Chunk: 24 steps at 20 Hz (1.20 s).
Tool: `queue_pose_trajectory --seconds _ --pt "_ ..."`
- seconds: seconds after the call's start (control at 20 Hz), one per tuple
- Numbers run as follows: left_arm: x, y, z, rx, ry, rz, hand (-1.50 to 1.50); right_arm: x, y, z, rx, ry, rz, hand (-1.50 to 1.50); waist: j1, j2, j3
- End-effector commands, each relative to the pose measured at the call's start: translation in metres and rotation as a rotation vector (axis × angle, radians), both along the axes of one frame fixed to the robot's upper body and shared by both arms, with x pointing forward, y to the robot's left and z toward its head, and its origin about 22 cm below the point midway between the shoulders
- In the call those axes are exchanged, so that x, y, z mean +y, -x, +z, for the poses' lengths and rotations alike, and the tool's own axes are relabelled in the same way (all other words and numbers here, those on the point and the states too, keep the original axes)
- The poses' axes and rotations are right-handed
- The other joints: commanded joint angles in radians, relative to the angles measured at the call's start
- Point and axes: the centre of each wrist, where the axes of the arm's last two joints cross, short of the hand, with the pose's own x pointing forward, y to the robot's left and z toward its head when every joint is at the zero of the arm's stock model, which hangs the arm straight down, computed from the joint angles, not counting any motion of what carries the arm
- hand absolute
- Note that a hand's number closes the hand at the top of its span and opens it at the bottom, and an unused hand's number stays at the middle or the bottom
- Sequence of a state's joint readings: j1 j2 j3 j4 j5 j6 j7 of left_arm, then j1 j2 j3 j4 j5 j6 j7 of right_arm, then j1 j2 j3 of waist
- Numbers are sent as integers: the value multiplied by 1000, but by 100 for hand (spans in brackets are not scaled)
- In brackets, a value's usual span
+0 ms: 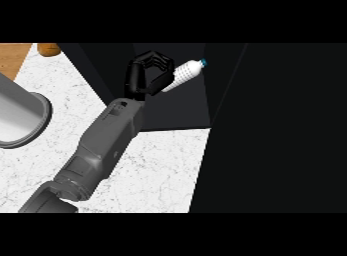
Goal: Pick up the bottled water, place it into the cabinet and close the cabinet
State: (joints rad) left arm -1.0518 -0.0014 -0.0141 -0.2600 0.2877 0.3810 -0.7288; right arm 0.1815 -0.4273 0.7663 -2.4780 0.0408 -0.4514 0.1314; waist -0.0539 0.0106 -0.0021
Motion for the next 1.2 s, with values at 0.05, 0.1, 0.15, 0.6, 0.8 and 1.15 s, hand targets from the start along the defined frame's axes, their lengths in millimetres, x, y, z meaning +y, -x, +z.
queue_pose_trajectory --seconds 0.05,0.1,0.15,0.6,0.8,1.15 --pt "2 3 -2 -8 122 -125 150 -10 14 21 -30 -9 1 -150 23 -9 1" --pt "-1 4 1 -1 154 -133 150 -4 2 15 -29 6 -13 -150 17 -10 1" --pt "1 4 -2 -5 152 -175 150 -10 21 24 -26 -3 -21 -150 21 -13 1" --pt "4 42 -29 66 302 -332 150 -7 15 12 -45 21 -50 -150 57 -26 1" --pt "27 58 -36 40 332 -336 150 -17 15 15 -43 68 -84 -150 92 -37 2" --pt "38 105 -37 70 398 -352 150 -15 13 13 -22 96 -27 150 110 -39 2"
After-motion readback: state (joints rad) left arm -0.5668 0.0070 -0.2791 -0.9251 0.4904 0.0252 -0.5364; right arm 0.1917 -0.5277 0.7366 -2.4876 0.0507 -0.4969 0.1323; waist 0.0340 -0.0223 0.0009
